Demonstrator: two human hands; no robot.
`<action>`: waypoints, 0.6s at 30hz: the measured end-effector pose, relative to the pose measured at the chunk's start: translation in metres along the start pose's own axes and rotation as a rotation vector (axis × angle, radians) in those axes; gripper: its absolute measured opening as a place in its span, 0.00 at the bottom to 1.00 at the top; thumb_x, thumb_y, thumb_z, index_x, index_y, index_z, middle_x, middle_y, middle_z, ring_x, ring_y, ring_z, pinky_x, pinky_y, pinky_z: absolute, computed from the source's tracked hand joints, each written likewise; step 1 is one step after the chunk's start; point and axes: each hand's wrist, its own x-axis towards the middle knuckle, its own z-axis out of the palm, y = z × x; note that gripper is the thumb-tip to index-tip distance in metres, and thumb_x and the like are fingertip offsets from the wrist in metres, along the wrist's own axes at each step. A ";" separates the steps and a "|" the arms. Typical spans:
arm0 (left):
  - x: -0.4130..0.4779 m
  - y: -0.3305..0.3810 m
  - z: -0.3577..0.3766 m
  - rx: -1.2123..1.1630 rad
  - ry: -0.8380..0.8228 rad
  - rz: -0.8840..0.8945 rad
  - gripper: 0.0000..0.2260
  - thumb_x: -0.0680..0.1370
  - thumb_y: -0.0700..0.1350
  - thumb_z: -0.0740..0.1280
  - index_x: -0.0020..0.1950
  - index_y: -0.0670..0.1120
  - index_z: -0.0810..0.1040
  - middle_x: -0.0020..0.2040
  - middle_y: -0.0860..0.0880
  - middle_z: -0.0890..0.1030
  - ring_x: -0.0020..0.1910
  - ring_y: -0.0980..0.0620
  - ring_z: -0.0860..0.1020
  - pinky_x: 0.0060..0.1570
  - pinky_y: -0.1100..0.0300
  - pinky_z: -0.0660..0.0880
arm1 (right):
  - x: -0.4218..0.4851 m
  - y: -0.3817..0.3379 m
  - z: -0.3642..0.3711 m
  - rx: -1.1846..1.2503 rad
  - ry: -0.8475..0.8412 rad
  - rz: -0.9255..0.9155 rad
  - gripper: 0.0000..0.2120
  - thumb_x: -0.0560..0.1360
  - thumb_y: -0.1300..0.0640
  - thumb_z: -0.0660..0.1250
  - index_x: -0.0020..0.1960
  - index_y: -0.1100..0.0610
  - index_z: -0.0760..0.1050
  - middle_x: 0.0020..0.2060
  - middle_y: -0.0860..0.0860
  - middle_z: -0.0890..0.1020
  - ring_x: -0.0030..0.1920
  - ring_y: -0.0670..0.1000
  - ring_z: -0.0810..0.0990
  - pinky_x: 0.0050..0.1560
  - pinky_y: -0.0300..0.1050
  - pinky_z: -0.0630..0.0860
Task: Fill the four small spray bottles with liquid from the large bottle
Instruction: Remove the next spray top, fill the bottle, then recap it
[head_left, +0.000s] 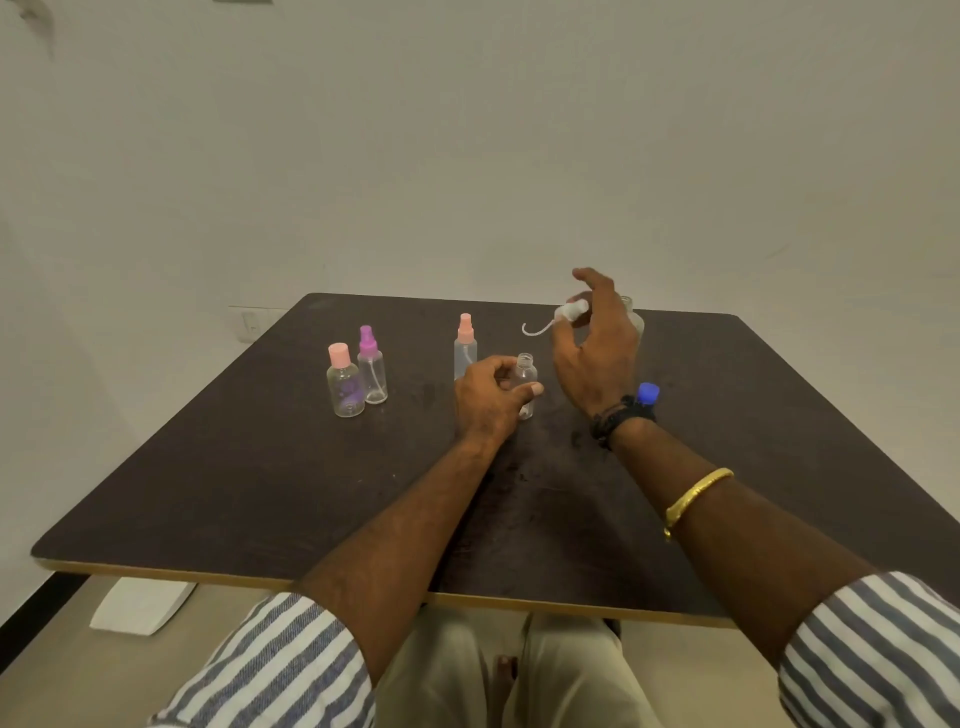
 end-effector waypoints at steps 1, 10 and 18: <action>0.000 0.000 0.000 0.002 -0.002 0.003 0.18 0.69 0.46 0.80 0.57 0.44 0.84 0.48 0.49 0.85 0.46 0.54 0.82 0.49 0.63 0.79 | -0.005 0.005 0.001 -0.019 -0.047 0.039 0.19 0.77 0.62 0.65 0.67 0.55 0.73 0.47 0.50 0.80 0.44 0.47 0.78 0.46 0.26 0.70; -0.001 -0.004 0.002 0.015 0.011 0.043 0.18 0.69 0.47 0.80 0.57 0.46 0.84 0.49 0.50 0.86 0.46 0.57 0.83 0.49 0.60 0.82 | -0.033 0.029 0.002 -0.350 -0.430 0.264 0.09 0.77 0.52 0.68 0.55 0.54 0.79 0.51 0.54 0.79 0.48 0.52 0.78 0.47 0.45 0.74; 0.000 -0.002 0.002 0.014 0.008 0.032 0.18 0.69 0.47 0.80 0.57 0.45 0.84 0.48 0.50 0.86 0.46 0.57 0.83 0.49 0.63 0.81 | -0.040 0.032 -0.002 -0.517 -0.540 0.313 0.11 0.78 0.45 0.66 0.52 0.52 0.77 0.48 0.51 0.80 0.48 0.52 0.78 0.47 0.49 0.80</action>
